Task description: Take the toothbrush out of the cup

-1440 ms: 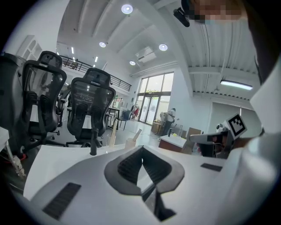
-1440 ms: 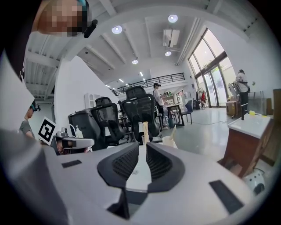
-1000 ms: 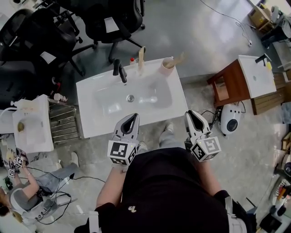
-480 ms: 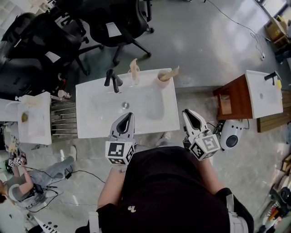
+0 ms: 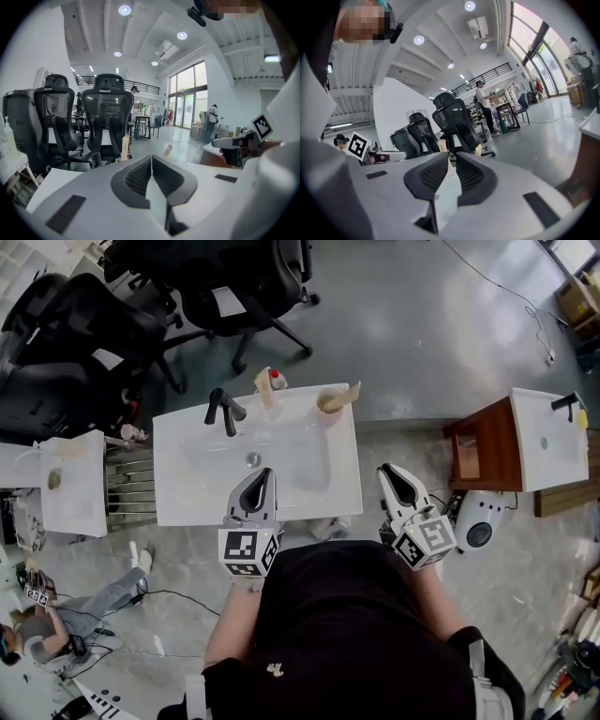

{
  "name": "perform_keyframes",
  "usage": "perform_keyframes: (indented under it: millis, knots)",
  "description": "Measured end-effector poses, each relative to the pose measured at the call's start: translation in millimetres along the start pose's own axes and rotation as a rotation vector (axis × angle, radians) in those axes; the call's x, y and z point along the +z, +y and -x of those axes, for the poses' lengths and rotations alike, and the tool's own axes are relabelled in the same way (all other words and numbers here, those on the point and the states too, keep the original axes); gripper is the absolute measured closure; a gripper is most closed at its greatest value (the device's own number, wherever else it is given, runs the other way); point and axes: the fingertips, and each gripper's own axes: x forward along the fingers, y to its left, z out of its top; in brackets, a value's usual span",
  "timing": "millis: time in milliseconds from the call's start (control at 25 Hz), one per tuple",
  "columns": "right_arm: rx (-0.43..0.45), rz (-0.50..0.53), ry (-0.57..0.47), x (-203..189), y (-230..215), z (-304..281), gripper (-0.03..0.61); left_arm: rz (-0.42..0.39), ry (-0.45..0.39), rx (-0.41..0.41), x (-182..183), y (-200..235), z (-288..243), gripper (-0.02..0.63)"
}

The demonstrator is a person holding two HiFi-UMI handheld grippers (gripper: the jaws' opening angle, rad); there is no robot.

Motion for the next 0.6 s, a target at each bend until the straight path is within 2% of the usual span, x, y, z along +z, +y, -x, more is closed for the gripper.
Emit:
perform_keyframes:
  millis: [200, 600]
  knots:
    - [-0.045, -0.006, -0.008, 0.4, -1.5, -1.7, 0.511, -0.008, 0.002, -0.02, 4.2, 14.1, -15.6, 0.589]
    - [-0.187, -0.009, -0.015, 3.2, 5.7, -13.1, 0.511, -0.006, 0.018, -0.109, 11.3, 49.0, -58.2, 0.588]
